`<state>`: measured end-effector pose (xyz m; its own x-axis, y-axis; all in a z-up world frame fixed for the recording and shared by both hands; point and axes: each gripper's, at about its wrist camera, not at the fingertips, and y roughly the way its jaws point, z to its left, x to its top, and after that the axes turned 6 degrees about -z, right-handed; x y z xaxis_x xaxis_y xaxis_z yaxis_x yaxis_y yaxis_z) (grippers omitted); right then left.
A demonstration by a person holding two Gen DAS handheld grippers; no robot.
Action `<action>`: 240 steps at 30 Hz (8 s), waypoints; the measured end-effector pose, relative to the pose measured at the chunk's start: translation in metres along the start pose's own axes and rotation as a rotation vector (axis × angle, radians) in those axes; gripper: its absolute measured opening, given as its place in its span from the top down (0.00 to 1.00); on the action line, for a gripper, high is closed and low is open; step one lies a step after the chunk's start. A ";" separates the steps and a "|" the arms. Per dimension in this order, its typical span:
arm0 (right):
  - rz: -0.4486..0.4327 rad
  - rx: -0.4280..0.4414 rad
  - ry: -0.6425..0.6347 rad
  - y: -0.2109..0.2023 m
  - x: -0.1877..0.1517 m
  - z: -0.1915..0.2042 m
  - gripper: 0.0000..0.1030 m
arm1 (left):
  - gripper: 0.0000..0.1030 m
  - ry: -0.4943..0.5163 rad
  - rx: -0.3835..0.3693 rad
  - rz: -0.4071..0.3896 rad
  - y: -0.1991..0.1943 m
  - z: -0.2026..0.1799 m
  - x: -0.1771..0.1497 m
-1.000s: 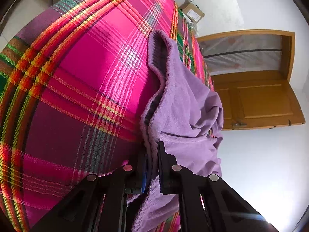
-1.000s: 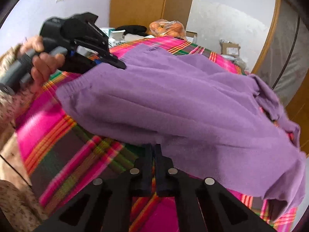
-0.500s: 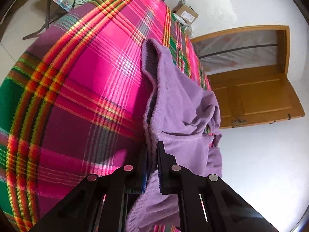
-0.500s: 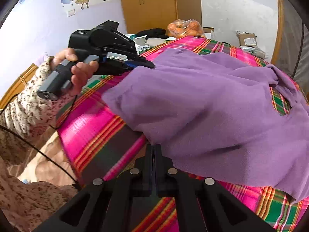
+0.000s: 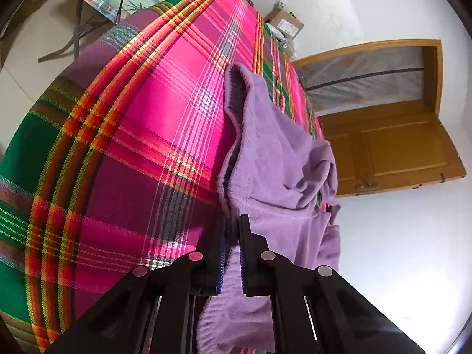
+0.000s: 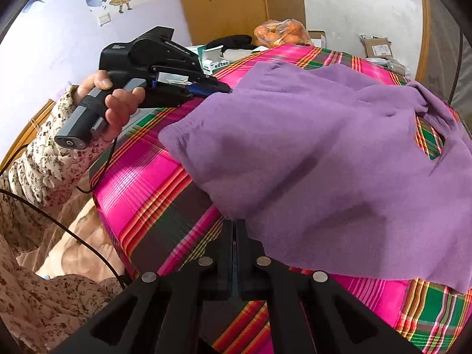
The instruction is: Fold clothes
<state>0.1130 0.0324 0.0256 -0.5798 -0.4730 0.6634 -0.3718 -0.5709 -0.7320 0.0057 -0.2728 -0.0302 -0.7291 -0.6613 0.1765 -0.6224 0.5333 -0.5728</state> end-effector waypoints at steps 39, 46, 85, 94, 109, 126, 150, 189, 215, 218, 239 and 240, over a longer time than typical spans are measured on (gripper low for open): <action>0.017 0.110 0.000 -0.006 -0.013 0.013 0.98 | 0.92 -0.038 0.015 -0.082 -0.045 0.028 -0.025; -0.003 0.154 -0.001 -0.009 -0.011 0.013 0.98 | 0.92 -0.043 0.030 -0.117 -0.052 0.026 -0.025; -0.354 -0.524 0.640 -0.189 -0.124 -0.240 0.69 | 0.70 0.521 0.079 -0.020 0.019 -0.118 -0.134; -0.327 -0.519 0.698 -0.181 -0.134 -0.292 0.61 | 0.54 0.691 0.084 0.133 0.078 -0.156 -0.185; -0.308 -0.420 0.780 -0.157 -0.122 -0.352 0.53 | 0.53 0.824 0.104 0.210 0.101 -0.170 -0.218; -0.466 -0.477 0.752 -0.195 -0.111 -0.336 0.97 | 0.53 0.792 0.103 0.231 0.100 -0.162 -0.218; -0.513 -0.649 0.888 -0.243 -0.183 -0.316 0.98 | 0.53 0.744 0.016 0.321 0.107 -0.162 -0.228; -0.274 -0.387 0.462 -0.175 -0.145 -0.221 0.93 | 0.53 0.700 -0.025 0.329 0.119 -0.162 -0.227; -0.423 -0.526 0.878 -0.230 -0.189 -0.301 0.73 | 0.53 0.691 -0.032 0.328 0.123 -0.161 -0.226; -0.389 -0.666 0.843 -0.224 -0.181 -0.306 0.59 | 0.53 0.692 -0.031 0.329 0.123 -0.161 -0.226; -0.301 -0.791 0.761 -0.206 -0.160 -0.330 0.98 | 0.53 0.680 -0.020 0.316 0.129 -0.165 -0.223; -0.312 -0.805 0.770 -0.211 -0.161 -0.333 0.98 | 0.53 0.679 -0.019 0.316 0.129 -0.164 -0.223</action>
<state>0.0432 0.4522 0.0214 -0.5668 0.3057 0.7651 -0.7703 0.1329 -0.6237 0.0409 0.0303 -0.0121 -0.8855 -0.0070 0.4647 -0.3543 0.6572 -0.6653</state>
